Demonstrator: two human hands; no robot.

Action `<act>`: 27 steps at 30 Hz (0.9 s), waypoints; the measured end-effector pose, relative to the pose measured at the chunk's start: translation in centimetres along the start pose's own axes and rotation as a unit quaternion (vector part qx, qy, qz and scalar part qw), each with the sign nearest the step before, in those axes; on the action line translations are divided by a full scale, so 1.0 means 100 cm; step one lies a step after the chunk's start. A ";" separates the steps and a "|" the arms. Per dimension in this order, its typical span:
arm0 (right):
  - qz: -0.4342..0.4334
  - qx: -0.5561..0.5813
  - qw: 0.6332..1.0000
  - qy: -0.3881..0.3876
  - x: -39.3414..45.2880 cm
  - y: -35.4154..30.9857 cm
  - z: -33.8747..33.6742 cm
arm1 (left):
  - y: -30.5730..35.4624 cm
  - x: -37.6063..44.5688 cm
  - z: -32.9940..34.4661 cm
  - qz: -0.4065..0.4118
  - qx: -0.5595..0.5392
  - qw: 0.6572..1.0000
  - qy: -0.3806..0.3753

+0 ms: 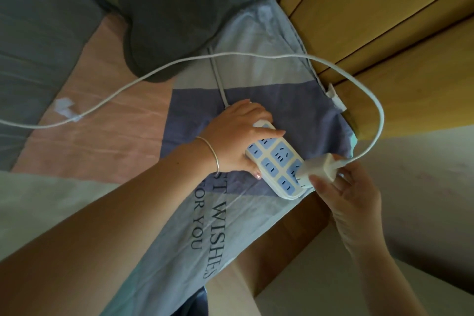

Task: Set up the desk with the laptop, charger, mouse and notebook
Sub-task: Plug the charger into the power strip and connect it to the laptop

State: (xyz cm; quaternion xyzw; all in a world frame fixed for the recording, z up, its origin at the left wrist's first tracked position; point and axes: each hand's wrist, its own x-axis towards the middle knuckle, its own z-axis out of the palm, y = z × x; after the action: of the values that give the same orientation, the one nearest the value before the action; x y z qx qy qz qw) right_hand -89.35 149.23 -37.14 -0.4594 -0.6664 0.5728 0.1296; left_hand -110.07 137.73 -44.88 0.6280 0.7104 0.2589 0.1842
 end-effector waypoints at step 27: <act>-0.135 -0.168 0.976 -0.003 0.002 0.027 0.004 | 0.000 0.001 0.005 -0.020 0.008 1.000 -0.008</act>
State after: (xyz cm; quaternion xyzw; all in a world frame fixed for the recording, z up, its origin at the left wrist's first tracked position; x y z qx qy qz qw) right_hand -88.46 148.88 -39.71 -0.3785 -0.8094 0.4312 0.1251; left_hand -109.79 137.93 -45.30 0.6171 0.7234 0.2444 0.1899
